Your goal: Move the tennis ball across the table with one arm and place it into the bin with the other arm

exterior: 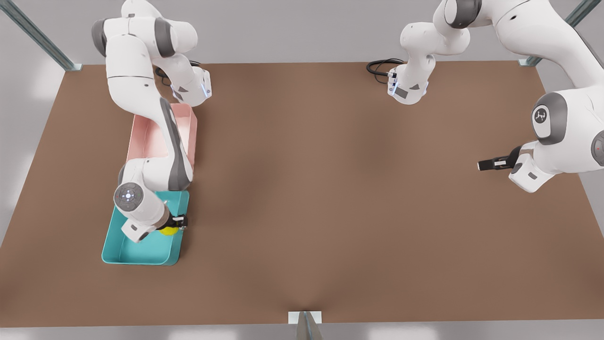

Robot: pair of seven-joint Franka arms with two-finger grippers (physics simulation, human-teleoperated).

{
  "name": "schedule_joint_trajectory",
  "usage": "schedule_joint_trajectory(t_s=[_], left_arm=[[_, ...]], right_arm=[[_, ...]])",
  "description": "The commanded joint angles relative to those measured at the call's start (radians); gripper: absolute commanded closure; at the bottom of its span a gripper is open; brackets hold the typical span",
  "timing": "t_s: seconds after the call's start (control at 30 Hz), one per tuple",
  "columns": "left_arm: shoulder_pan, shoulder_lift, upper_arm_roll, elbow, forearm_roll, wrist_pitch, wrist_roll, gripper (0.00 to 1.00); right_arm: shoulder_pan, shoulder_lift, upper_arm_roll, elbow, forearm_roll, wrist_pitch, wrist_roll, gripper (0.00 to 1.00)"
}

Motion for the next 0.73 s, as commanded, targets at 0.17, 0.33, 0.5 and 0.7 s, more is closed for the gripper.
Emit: schedule_joint_trajectory(t_s=[0.17, 0.33, 0.5, 0.7], left_arm=[[0.002, -0.001, 0.0, 0.0, 0.0, -0.002, -0.007, 0.0], [0.002, -0.002, 0.0, 0.0, -0.001, -0.002, -0.009, 0.0], [0.002, -0.001, 0.0, 0.0, 0.0, 0.0, -0.009, 0.0], [0.002, -0.002, 0.0, 0.0, 0.0, -0.002, -0.009, 0.0]], right_arm=[[-0.117, 0.103, -0.013, 0.028, 0.036, -0.055, -0.481, 0.0], [-0.082, 0.077, 0.015, 0.089, 0.145, -0.221, -0.432, 0.0], [-0.132, -0.186, 0.102, 0.347, -0.042, -0.856, 0.066, 0.0], [-0.208, -0.457, 0.18, 0.143, -0.044, -0.832, 0.12, 0.0]])
